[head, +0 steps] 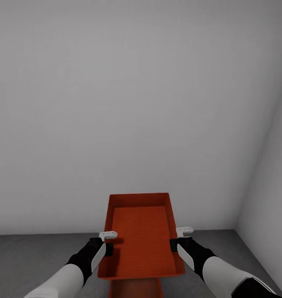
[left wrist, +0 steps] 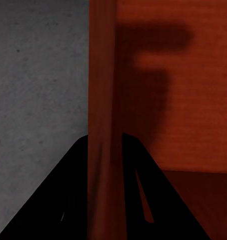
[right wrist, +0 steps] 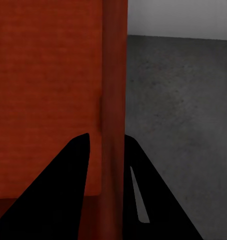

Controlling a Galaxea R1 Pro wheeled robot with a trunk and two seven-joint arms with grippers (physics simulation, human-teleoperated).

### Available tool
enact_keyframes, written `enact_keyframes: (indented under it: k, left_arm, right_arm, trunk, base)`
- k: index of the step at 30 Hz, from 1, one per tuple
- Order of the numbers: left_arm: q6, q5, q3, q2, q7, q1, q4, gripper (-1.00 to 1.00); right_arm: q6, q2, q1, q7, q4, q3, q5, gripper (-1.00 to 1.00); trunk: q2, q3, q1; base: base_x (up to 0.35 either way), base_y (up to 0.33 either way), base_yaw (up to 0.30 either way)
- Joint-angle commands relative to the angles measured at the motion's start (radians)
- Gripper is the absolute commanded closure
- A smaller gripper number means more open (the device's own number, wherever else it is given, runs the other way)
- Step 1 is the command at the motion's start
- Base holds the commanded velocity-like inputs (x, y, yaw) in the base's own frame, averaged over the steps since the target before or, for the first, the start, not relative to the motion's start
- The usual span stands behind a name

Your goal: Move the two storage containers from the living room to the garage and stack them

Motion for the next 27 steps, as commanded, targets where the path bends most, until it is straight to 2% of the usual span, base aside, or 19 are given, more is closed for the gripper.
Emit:
enact_keyframes:
  k: [1,27]
  left_arm:
    - [0.009,-0.016,-0.005,0.051,0.013,0.001,0.011,1.00]
    - [0.009,-0.016,-0.005,0.051,0.013,0.001,0.011,1.00]
  right_arm:
    - [-0.026,-0.001,-0.001,-0.008,-0.004,0.005,0.008,1.00]
    - [-0.026,-0.002,-0.001,-0.008,-0.004,0.005,0.008,1.00]
  trunk:
    - [-0.001,-0.002,0.000]
    - [-0.001,-0.044,0.000]
  base:
    - [0.000,0.000,0.000]
    - [0.000,0.000,0.000]
